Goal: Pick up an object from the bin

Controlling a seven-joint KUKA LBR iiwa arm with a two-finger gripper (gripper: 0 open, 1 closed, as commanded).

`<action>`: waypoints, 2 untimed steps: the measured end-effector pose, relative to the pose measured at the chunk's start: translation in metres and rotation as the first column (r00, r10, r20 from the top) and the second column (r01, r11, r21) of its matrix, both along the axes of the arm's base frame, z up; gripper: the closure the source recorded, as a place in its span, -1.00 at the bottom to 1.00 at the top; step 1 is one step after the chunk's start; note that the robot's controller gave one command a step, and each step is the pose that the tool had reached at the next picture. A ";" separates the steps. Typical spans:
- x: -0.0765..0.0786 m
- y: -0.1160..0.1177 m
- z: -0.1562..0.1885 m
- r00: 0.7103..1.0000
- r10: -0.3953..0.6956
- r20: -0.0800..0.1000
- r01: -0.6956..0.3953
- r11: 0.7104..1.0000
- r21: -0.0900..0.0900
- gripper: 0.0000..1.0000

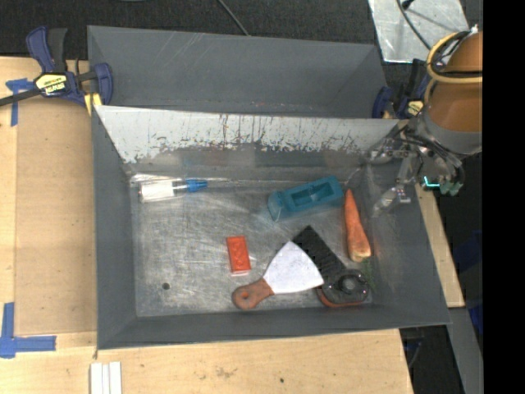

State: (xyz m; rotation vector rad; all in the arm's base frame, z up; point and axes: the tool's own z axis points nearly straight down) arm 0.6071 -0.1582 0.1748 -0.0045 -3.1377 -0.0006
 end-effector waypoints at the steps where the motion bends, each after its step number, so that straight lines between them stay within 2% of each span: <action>1: 0.002 0.000 0.005 1.000 0.002 0.008 -0.002 1.000 -0.001 -1.00; 2: 0.009 0.021 -0.038 0.996 0.085 0.012 -0.085 0.996 -0.003 -1.00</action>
Offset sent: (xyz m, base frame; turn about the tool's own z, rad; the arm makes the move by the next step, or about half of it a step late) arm 0.0152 0.0546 -0.1048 -0.2109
